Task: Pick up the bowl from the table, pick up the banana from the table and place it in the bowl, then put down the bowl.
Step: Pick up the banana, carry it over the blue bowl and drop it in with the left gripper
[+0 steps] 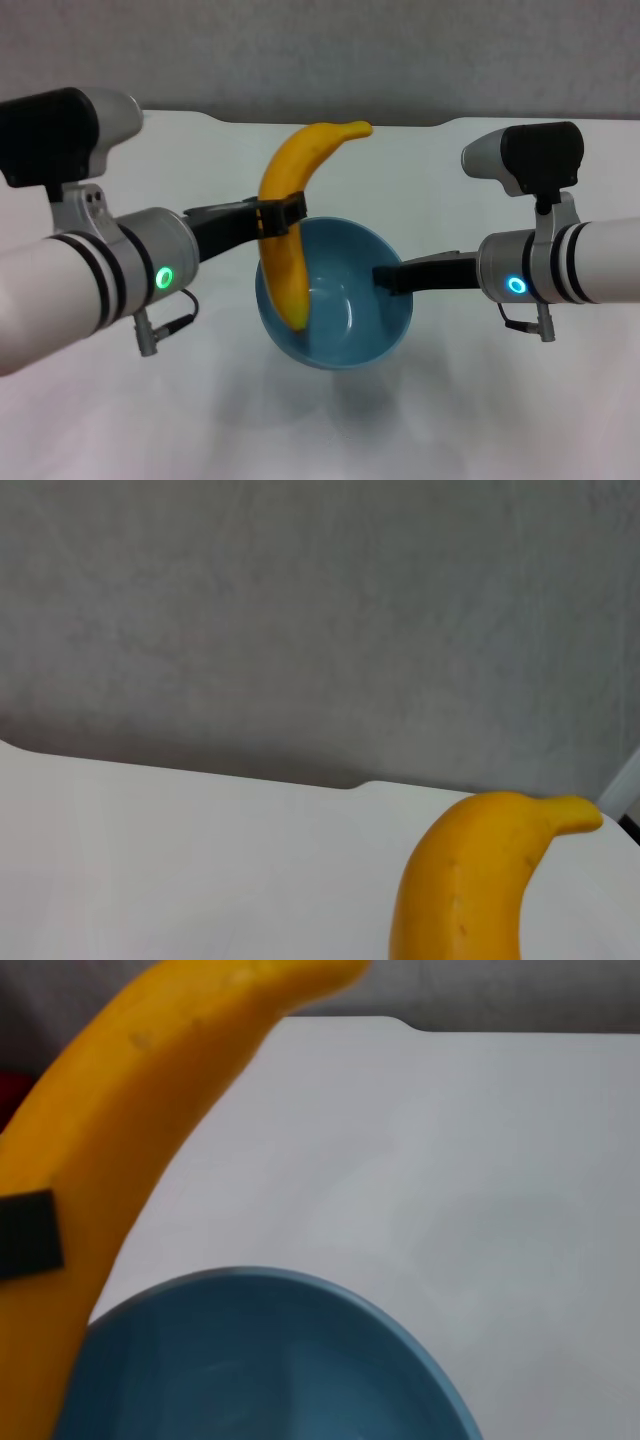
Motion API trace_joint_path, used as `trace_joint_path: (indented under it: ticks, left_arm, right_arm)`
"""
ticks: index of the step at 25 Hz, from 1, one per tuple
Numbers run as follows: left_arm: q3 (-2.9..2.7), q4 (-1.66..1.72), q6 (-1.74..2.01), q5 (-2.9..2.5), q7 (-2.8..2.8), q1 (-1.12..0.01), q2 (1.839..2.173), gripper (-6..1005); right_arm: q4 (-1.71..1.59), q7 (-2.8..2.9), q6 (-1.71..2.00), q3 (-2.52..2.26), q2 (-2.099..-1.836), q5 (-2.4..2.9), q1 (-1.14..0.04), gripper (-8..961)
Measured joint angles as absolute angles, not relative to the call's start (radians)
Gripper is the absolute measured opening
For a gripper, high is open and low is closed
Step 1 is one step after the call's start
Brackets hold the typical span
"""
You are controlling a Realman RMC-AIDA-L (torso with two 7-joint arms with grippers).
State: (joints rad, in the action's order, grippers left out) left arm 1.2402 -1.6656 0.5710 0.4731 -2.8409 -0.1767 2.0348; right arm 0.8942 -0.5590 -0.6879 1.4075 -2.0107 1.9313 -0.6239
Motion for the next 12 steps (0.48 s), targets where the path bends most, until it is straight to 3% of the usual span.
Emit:
trace_joint_path:
  ticks: [12]
  left_arm:
    - [1.174, -1.607, 0.459, 0.456, -2.841, -0.183, 2.032, 538]
  right_arm:
    - [0.872, -0.56, -0.676, 1.408, -2.011, 1.905, -0.639, 122]
